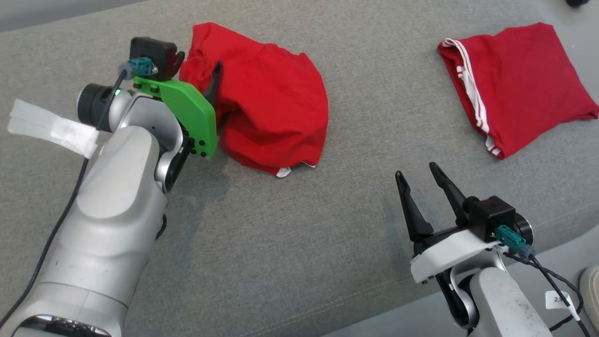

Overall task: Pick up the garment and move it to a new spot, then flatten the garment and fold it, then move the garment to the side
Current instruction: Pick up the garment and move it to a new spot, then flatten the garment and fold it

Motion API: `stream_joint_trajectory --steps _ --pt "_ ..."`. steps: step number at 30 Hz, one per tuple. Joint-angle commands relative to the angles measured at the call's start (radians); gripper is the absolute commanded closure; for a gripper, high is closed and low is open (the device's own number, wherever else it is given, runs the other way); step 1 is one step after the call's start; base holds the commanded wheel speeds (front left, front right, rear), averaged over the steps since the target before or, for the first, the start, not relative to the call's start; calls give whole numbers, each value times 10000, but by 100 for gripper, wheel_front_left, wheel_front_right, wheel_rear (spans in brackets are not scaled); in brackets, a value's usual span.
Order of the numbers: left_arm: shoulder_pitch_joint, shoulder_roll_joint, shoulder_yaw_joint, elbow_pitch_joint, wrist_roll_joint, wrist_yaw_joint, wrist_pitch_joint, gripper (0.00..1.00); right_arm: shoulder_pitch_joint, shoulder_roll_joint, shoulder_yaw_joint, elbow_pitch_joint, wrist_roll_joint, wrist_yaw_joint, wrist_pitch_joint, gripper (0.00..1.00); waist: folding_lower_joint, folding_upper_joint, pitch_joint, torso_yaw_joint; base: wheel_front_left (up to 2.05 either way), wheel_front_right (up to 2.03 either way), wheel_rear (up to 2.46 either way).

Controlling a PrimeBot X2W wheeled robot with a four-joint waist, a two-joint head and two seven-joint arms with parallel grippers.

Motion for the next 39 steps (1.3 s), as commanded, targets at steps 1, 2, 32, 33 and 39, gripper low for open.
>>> stream_joint_trajectory --steps 1,2,32,33,39 --pt "279 -19 -75 -80 -27 -67 -70 0 103 -17 -88 -46 -160 -2 42 0 0 -1 -606 773 0 0 0" --pt "415 -20 -121 -146 -60 -100 -118 0 125 -20 -145 -93 -160 -2 52 0 0 -1 -699 874 0 0 0" --pt "3776 -923 -1583 -987 -583 171 228 0 893 -9 -827 -964 -420 -2 543 0 0 -1 -655 -225 0 0 0" --pt "3735 -950 -1599 -947 -588 227 193 0 867 -12 -817 -952 -393 -2 521 0 0 -1 -615 -281 0 0 0" --pt "3373 -1003 -1586 -582 -367 835 -52 0 695 -10 -754 -843 -270 -2 405 0 0 -1 -412 -509 0 0 0"
